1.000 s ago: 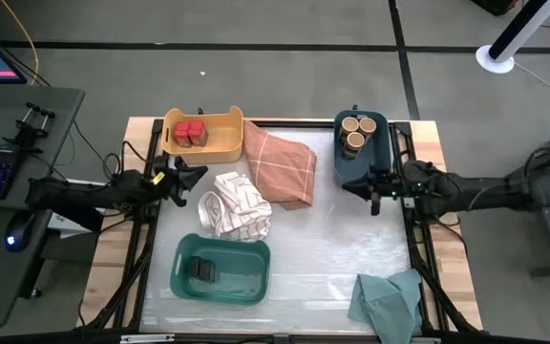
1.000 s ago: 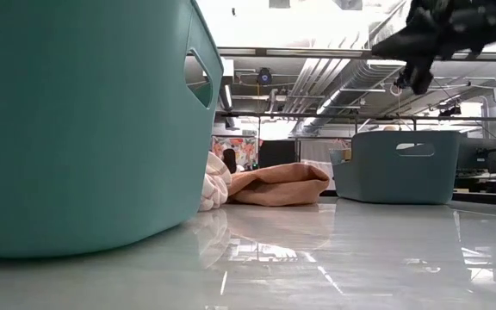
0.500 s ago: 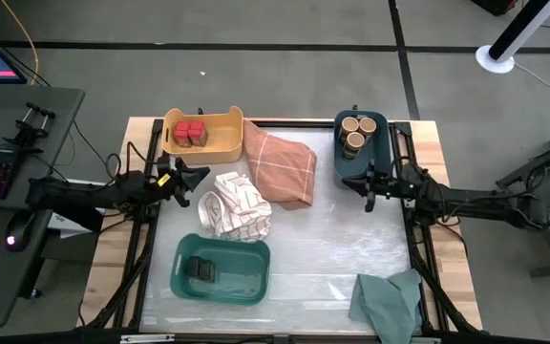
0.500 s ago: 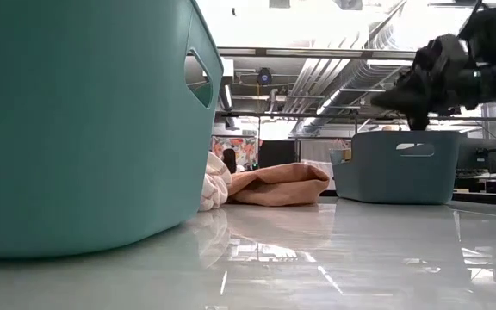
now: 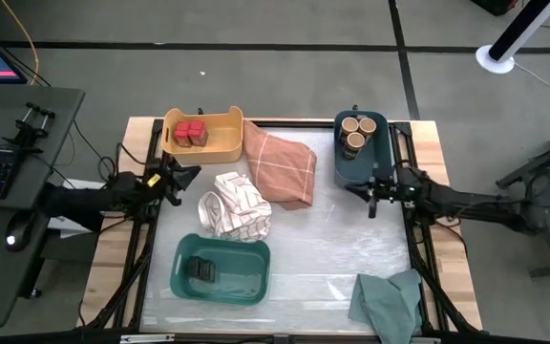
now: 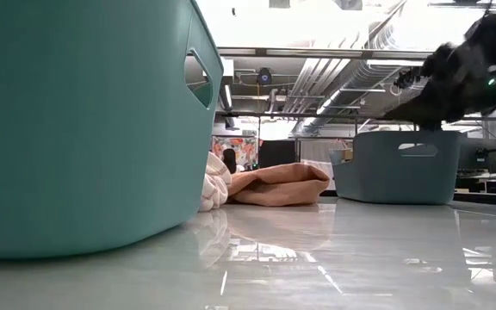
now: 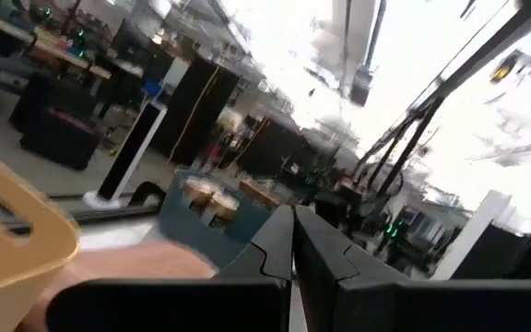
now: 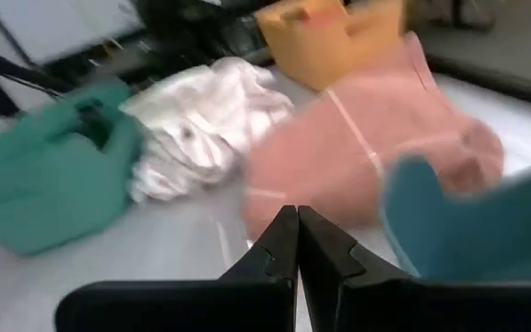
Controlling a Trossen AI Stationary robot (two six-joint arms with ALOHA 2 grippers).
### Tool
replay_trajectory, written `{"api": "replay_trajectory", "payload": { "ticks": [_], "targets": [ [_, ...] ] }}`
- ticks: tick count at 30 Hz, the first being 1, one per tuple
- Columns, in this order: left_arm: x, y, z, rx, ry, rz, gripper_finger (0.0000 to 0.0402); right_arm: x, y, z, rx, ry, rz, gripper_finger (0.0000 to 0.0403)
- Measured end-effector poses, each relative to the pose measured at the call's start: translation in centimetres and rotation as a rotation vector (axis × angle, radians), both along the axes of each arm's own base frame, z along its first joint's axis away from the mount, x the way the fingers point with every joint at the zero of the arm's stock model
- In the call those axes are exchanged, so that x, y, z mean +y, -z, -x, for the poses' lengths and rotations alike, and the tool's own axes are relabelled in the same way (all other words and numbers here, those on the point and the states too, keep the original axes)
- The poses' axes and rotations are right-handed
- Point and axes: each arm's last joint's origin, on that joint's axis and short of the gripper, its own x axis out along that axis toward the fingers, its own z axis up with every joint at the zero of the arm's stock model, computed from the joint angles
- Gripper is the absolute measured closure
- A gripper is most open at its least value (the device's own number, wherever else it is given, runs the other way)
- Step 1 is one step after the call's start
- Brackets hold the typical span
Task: Sort spices by type
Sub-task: Return to Home Position
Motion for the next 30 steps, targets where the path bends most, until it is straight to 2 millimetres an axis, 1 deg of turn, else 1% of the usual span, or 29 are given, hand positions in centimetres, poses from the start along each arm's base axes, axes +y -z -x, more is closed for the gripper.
{"api": "replay_trajectory", "payload": {
  "ticks": [2, 6, 10, 11, 15, 17, 22, 30],
  "targets": [
    [0.0, -0.1, 0.0, -0.004, 0.003, 0.000, 0.0402, 0.4, -0.9, 0.7, -0.090, -0.030, 0.050, 0.0402],
    [-0.1, 0.5, -0.1, 0.059, 0.013, -0.002, 0.0402, 1.1, -2.4, 2.5, -0.262, -0.044, 0.107, 0.0402],
    [-0.1, 1.7, -0.3, 0.188, 0.010, -0.003, 0.0402, 1.2, -3.3, 2.6, -0.355, -0.036, 0.131, 0.0402],
    [-0.1, 1.7, -0.3, 0.191, 0.020, -0.006, 0.0402, 1.2, -3.5, 2.6, -0.367, -0.041, 0.135, 0.0402],
    [-0.3, 1.7, -0.3, 0.189, 0.037, -0.001, 0.0402, 1.3, -3.2, 2.5, -0.366, -0.036, 0.132, 0.0402],
    [-0.3, 1.7, -0.3, 0.187, 0.044, -0.001, 0.0402, 1.2, -2.6, 2.3, -0.368, -0.037, 0.133, 0.0402],
    [-0.5, 1.7, -0.3, 0.189, 0.058, -0.002, 0.0402, 1.2, -1.0, 2.0, -0.208, -0.041, 0.094, 0.0402],
    [-0.5, 1.7, -0.3, 0.190, 0.058, -0.002, 0.0402, 1.1, -0.8, 1.9, -0.184, -0.035, 0.090, 0.0402]
  ]
}}
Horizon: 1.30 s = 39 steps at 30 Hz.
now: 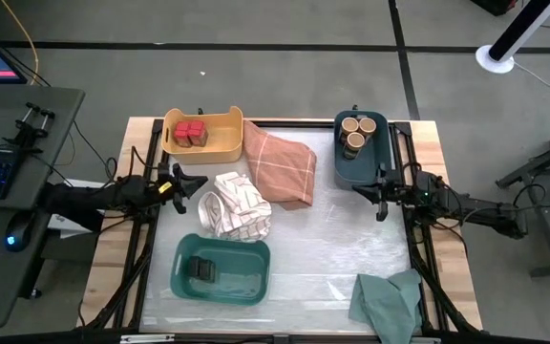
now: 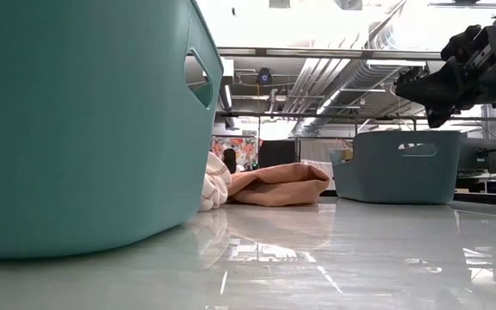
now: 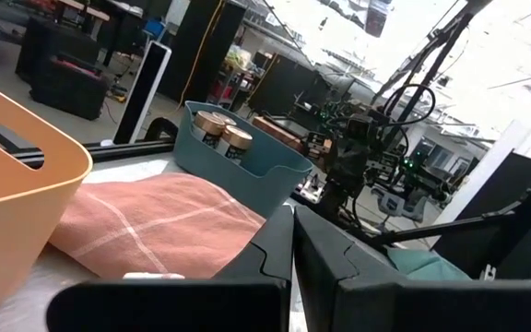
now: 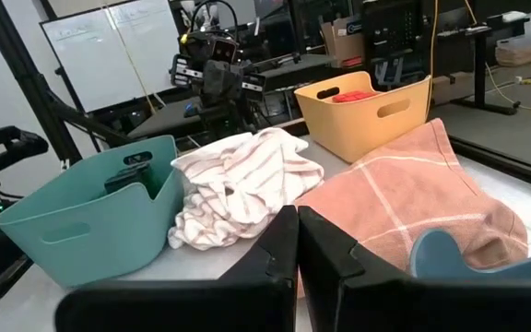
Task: Sort spices by type
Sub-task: Return to Home Position
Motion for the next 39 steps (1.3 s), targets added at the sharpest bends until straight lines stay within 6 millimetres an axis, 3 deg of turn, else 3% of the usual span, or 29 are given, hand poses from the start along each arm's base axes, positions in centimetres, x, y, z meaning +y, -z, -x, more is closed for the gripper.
{"api": "replay_trajectory", "payload": {
  "ticks": [39],
  "targets": [
    [-0.19, 0.00, -0.01, 0.000, 0.020, 0.000, 0.0402, 0.00, 0.01, 0.00, 0.001, 0.000, 0.000, 0.0402]
  ]
}}
